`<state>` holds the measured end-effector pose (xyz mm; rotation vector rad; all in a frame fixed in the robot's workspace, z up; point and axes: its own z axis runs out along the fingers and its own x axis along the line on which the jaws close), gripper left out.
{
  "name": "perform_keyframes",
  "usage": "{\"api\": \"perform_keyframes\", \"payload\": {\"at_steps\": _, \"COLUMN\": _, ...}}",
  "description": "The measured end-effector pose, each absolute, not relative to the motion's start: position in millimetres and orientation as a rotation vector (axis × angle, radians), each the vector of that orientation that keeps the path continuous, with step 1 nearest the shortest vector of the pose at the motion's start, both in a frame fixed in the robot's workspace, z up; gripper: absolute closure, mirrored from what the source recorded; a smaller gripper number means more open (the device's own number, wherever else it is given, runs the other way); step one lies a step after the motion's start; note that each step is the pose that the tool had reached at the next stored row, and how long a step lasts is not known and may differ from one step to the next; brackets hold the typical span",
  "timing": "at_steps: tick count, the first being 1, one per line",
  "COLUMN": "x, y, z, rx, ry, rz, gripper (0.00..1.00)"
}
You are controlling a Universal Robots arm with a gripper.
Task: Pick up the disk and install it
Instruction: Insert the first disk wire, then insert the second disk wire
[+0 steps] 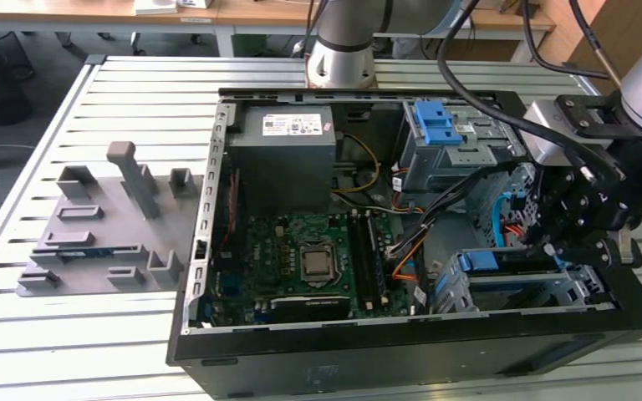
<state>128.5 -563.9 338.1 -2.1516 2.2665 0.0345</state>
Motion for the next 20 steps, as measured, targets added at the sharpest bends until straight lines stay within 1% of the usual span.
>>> {"api": "perform_keyframes", "payload": {"at_steps": 4, "x": 128.5, "y": -563.9, "z": 340.5, "rx": -2.152, "ry": 2.266, "rz": 0.035, "gripper": 0.78}}
{"api": "perform_keyframes", "payload": {"at_steps": 6, "x": 128.5, "y": -563.9, "z": 340.6, "rx": -2.152, "ry": 2.267, "rz": 0.035, "gripper": 0.89}}
{"api": "perform_keyframes", "payload": {"at_steps": 20, "x": 126.7, "y": -563.9, "z": 340.6, "rx": -2.152, "ry": 2.267, "rz": 0.036, "gripper": 0.89}}
